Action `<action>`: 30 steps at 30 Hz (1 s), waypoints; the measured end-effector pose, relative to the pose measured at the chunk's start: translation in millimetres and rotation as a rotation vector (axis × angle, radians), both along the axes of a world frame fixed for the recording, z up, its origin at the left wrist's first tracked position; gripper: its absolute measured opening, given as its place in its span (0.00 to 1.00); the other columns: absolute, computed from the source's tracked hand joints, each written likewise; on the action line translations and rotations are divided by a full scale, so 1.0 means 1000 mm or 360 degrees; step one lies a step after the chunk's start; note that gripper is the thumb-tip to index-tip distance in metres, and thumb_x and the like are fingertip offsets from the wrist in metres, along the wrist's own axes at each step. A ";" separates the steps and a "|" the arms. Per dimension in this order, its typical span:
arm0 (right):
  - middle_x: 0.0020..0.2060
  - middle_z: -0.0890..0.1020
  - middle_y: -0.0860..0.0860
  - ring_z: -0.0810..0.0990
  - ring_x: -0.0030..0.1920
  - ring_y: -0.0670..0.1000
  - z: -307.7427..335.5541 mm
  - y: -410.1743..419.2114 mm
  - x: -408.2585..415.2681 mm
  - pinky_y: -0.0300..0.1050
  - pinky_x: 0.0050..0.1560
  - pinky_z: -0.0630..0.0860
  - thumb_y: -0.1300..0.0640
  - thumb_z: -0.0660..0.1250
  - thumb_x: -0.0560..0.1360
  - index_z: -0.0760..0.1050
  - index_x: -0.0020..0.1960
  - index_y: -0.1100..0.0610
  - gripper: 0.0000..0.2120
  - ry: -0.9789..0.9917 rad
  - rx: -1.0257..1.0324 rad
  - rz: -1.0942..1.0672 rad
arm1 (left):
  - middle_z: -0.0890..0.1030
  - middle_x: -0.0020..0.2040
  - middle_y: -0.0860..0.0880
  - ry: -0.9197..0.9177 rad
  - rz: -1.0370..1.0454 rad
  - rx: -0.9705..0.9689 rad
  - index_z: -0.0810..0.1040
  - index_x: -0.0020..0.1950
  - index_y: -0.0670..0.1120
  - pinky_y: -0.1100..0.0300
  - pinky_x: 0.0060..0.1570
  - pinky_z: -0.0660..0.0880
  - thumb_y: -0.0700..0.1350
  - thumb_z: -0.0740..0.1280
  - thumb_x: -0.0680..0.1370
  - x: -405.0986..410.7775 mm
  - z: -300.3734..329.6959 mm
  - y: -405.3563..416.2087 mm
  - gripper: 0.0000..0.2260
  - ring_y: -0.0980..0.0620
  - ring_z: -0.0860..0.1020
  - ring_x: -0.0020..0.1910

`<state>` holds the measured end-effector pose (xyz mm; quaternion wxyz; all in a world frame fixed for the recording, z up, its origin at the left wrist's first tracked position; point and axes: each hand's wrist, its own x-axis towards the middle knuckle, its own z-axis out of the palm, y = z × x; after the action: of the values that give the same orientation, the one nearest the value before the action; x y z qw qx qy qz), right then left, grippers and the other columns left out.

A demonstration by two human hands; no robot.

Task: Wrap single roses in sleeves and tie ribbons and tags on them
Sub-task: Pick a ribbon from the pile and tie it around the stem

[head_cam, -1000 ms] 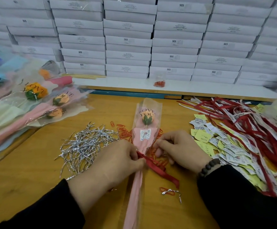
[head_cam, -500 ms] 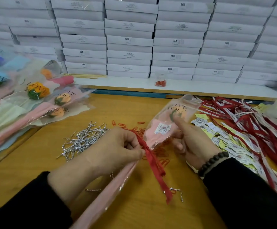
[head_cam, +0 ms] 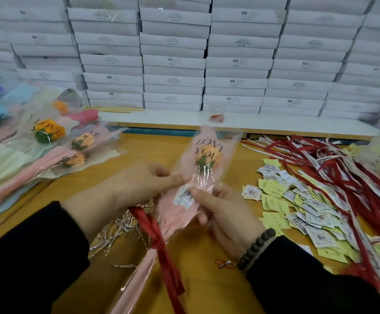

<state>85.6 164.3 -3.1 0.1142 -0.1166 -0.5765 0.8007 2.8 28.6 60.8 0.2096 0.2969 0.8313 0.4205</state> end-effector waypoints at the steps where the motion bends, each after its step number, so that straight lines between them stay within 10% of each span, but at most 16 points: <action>1: 0.26 0.76 0.52 0.69 0.19 0.44 -0.001 -0.002 0.000 0.34 0.20 0.65 0.61 0.69 0.72 0.75 0.43 0.58 0.04 0.0007 0.0019 0.0028 | 0.83 0.36 0.47 -0.0149 -0.0073 0.0049 0.80 0.44 0.41 0.60 0.36 0.70 0.60 0.70 0.61 -0.001 -0.003 0.000 0.24 0.51 0.77 0.34; 6: 0.22 0.74 0.47 0.66 0.19 0.44 0.009 0.008 0.000 0.33 0.17 0.60 0.51 0.68 0.72 0.78 0.29 0.52 0.13 -0.0086 0.0064 -0.0023 | 0.84 0.39 0.41 -0.0559 -0.0227 0.0180 0.83 0.43 0.39 0.61 0.35 0.78 0.42 0.74 0.64 -0.011 -0.013 -0.015 0.10 0.49 0.82 0.34; 13: 0.24 0.73 0.51 0.66 0.20 0.45 0.009 0.033 -0.002 0.33 0.18 0.62 0.52 0.66 0.75 0.70 0.36 0.57 0.12 -0.0253 0.0093 -0.0205 | 0.84 0.41 0.44 -0.0549 -0.0485 -0.0086 0.83 0.40 0.45 0.56 0.49 0.78 0.38 0.73 0.68 -0.006 -0.017 -0.037 0.03 0.49 0.82 0.42; 18: 0.21 0.74 0.50 0.69 0.21 0.45 0.007 0.023 0.001 0.34 0.22 0.66 0.63 0.70 0.71 0.72 0.35 0.57 0.09 -0.0146 0.0223 0.0012 | 0.85 0.43 0.46 -0.0708 -0.0106 0.0132 0.85 0.43 0.43 0.65 0.36 0.78 0.55 0.67 0.65 -0.007 -0.008 -0.029 0.18 0.52 0.83 0.40; 22: 0.26 0.78 0.51 0.72 0.24 0.44 0.007 0.011 0.005 0.33 0.25 0.67 0.62 0.72 0.70 0.79 0.38 0.59 0.04 -0.0113 0.0547 0.0331 | 0.83 0.50 0.39 -0.0741 0.0170 0.0289 0.79 0.55 0.38 0.48 0.59 0.74 0.55 0.70 0.64 -0.012 -0.009 -0.013 0.26 0.43 0.80 0.51; 27: 0.26 0.79 0.46 0.71 0.22 0.41 0.014 0.010 0.008 0.31 0.23 0.65 0.62 0.70 0.71 0.80 0.41 0.55 0.03 -0.0141 0.0693 0.0521 | 0.82 0.34 0.41 -0.0869 0.0211 0.0419 0.79 0.44 0.36 0.63 0.27 0.77 0.41 0.71 0.66 -0.014 -0.011 -0.001 0.11 0.49 0.79 0.27; 30: 0.23 0.76 0.48 0.68 0.20 0.43 0.018 0.013 0.005 0.34 0.21 0.63 0.52 0.67 0.74 0.77 0.43 0.56 0.07 -0.0228 0.0670 0.0302 | 0.80 0.30 0.43 -0.0896 0.0269 0.0575 0.77 0.42 0.36 0.65 0.24 0.75 0.35 0.68 0.69 -0.016 -0.017 0.002 0.04 0.52 0.77 0.23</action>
<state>90.2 177.7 14.5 0.0192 -0.0921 -0.7456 0.6598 -13.2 30.8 43.7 0.3392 0.1316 0.6747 0.6422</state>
